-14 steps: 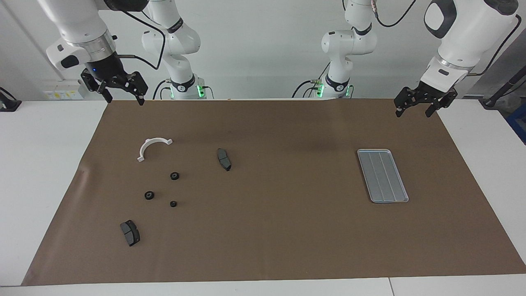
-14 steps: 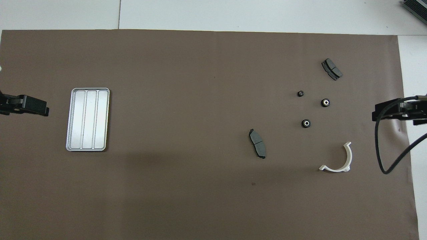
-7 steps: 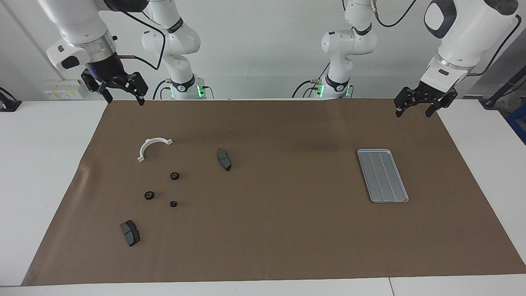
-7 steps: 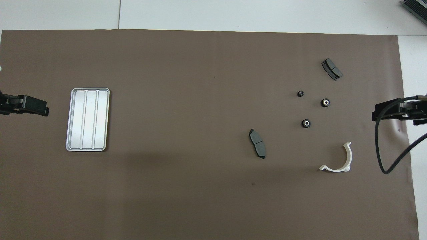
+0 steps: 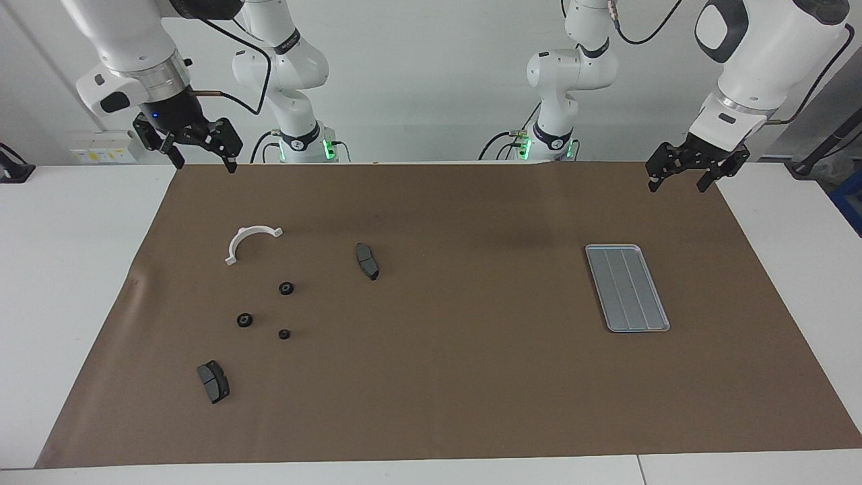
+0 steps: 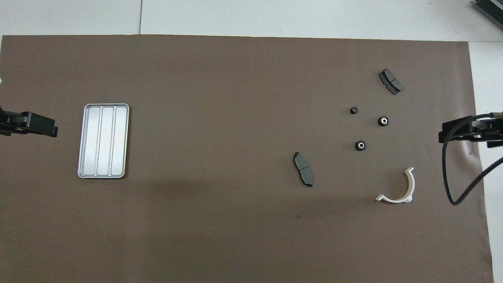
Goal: Pick bearing gear from pile to tray
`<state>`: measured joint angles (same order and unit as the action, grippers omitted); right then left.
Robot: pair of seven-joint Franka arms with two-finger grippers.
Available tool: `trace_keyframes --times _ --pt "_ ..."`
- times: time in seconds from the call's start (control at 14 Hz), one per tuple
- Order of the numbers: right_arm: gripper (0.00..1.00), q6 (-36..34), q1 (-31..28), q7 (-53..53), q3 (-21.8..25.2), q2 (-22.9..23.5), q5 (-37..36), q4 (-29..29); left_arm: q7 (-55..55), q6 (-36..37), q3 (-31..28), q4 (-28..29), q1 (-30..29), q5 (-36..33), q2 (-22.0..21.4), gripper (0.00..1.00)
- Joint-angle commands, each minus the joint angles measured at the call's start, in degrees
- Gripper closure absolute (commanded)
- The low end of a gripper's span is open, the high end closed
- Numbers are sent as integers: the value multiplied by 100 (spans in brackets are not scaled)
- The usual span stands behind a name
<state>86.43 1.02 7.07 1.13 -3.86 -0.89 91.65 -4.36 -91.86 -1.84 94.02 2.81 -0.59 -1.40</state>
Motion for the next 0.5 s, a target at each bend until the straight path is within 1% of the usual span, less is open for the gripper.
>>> trace_keyframes --times 0.0,0.43 --pt "0 -64 -111 -162 -34 -106 19 116 32 -42 -44 169 27 41 -168 0" --pt "0 -38 -85 -145 -43 -106 19 116 41 -42 -44 169 27 41 -168 0"
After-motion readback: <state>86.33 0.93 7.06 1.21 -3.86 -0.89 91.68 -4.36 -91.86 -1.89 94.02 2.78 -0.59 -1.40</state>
